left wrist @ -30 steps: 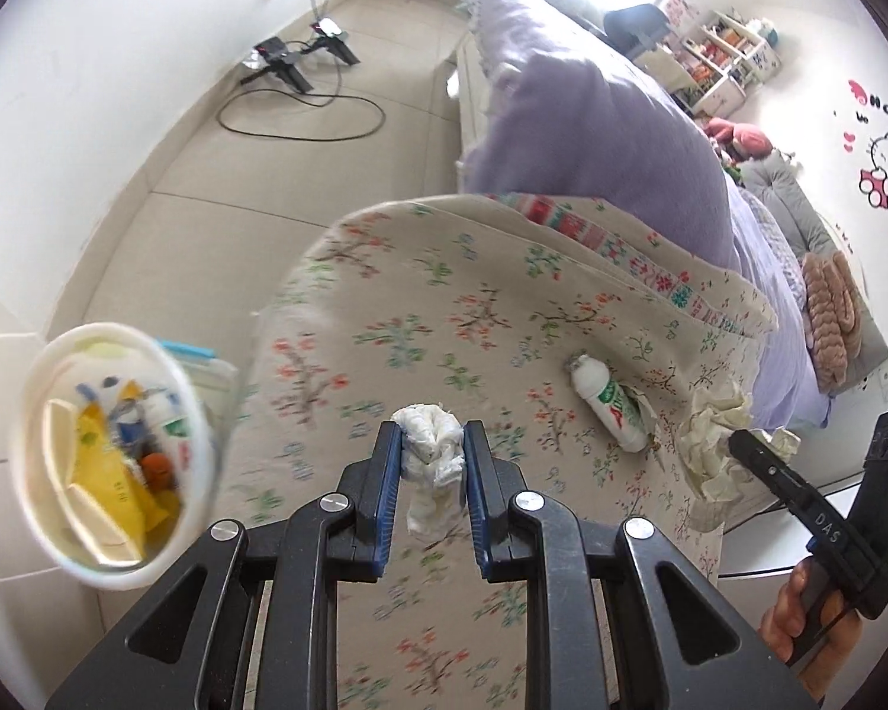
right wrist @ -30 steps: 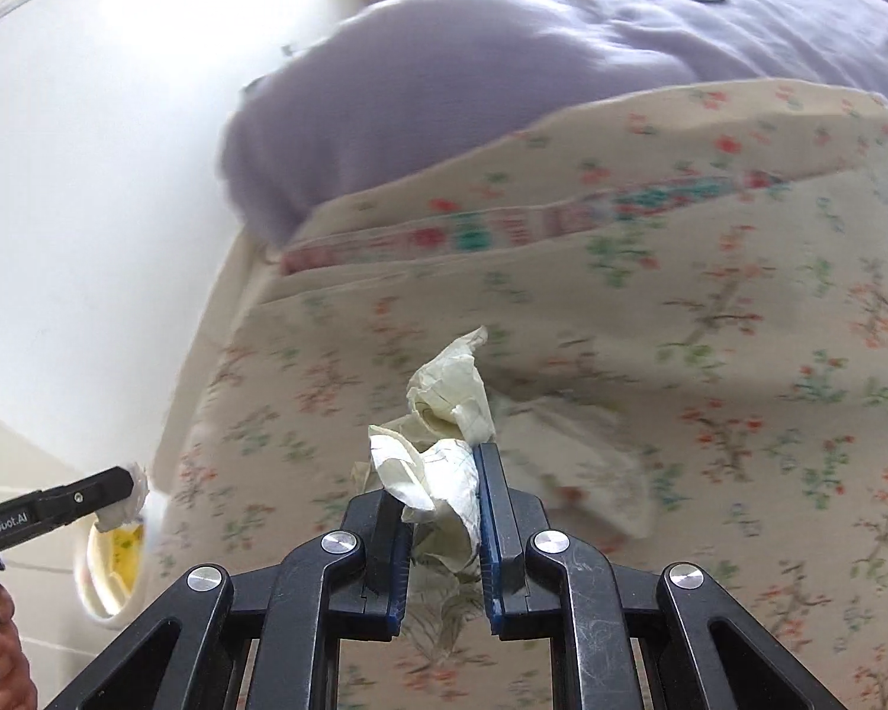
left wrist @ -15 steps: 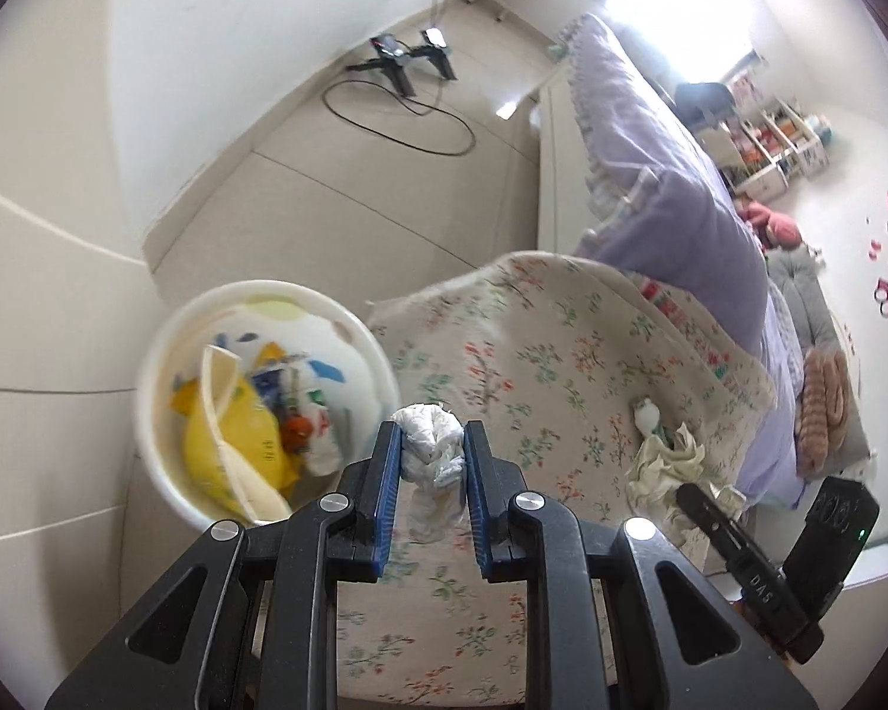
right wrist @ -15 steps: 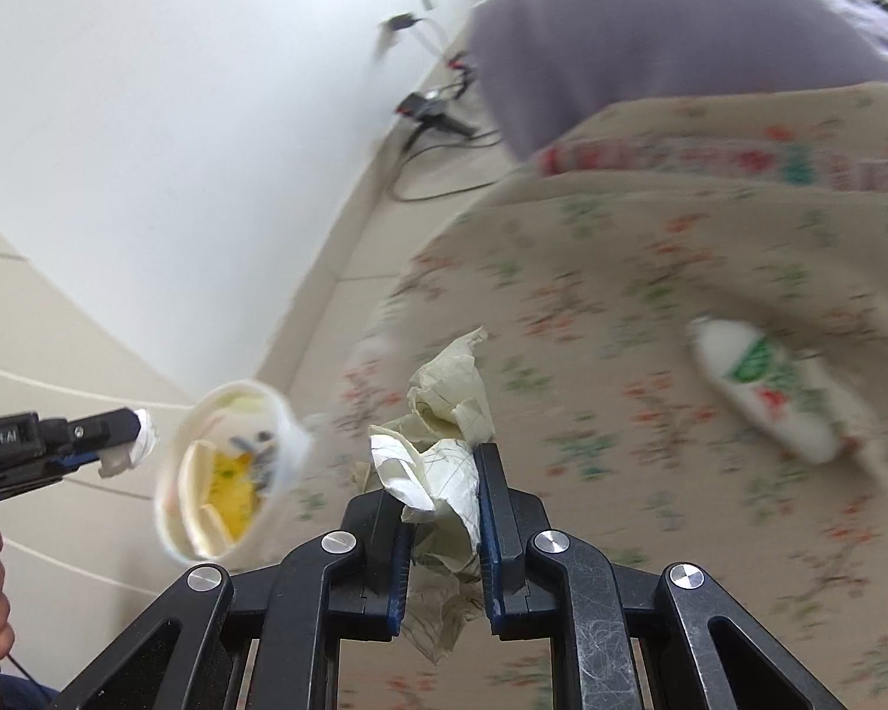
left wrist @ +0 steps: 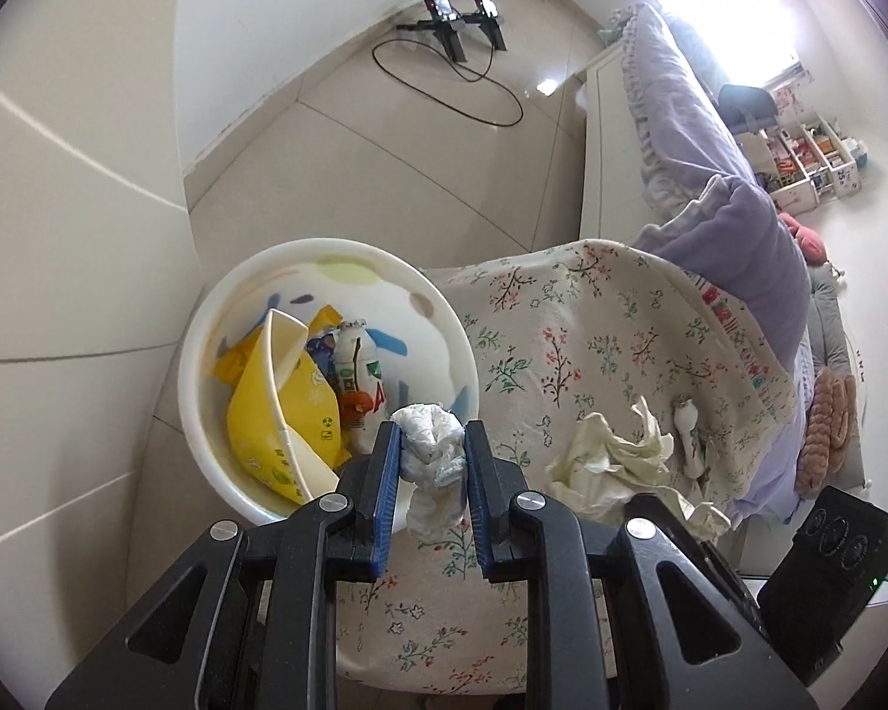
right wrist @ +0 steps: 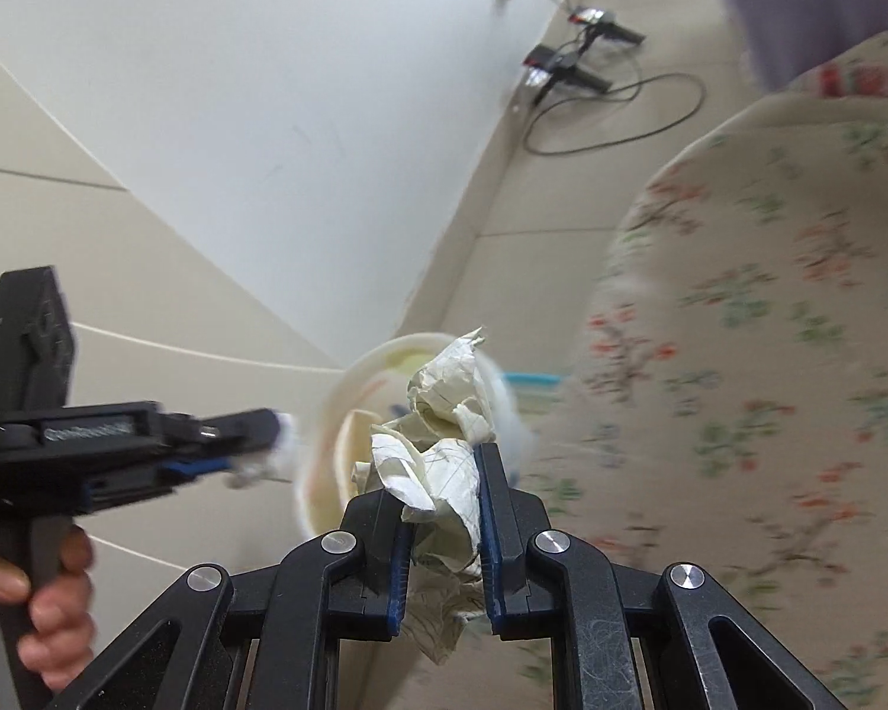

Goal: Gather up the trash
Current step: 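Carry the tissue with the right tool to the bin while the left carries its tissue, then open the left tool over the bin while the right tool opens to drop its tissue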

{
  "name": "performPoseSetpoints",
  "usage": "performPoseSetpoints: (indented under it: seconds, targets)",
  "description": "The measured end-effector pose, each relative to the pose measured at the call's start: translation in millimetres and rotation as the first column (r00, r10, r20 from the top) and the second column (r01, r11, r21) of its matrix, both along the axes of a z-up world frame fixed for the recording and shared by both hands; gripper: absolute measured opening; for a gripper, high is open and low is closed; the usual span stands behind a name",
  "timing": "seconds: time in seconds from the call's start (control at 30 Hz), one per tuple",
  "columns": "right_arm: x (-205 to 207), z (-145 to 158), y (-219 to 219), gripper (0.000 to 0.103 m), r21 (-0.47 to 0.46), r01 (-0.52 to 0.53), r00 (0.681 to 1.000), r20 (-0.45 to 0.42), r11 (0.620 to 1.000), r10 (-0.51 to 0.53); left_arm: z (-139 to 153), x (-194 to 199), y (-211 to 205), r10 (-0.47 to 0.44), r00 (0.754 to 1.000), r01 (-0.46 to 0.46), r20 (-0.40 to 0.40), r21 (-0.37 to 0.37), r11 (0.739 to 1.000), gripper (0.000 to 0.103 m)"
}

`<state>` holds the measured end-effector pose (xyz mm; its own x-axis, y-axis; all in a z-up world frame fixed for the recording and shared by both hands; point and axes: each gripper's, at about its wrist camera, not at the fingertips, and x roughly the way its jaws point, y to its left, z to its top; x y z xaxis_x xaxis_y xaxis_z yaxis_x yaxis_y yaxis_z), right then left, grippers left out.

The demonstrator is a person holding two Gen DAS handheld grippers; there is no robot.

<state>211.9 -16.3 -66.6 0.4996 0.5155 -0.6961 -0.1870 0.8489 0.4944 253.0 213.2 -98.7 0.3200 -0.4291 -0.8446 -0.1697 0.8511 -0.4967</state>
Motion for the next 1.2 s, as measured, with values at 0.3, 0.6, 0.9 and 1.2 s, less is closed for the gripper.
performPoseSetpoints:
  seconds: [0.3,0.6,0.9,1.2]
  targets:
    - [23.6,-11.8,34.2,0.017,0.032,-0.02,1.0,-0.014,0.999,0.02,-5.1,13.8,4.7,0.053,0.998,-0.054,-0.029,-0.035,0.998,0.06]
    - [29.7,-32.6,46.2,0.019,0.025,-0.025,0.999,-0.028,0.999,0.025,6.6,7.2,30.3,0.152,0.988,-0.152,-0.007,-0.087,0.985,0.06]
    - [39.6,-33.5,68.7,0.055,0.036,-0.036,0.999,-0.032,0.999,0.037,10.2,8.6,33.6,0.172,0.985,-0.172,0.001,-0.08,0.982,0.06]
    - [22.4,-20.5,36.5,0.055,-0.03,-0.026,1.0,-0.004,0.999,0.026,16.3,13.8,4.6,0.117,0.993,-0.116,0.021,-0.051,0.992,0.06]
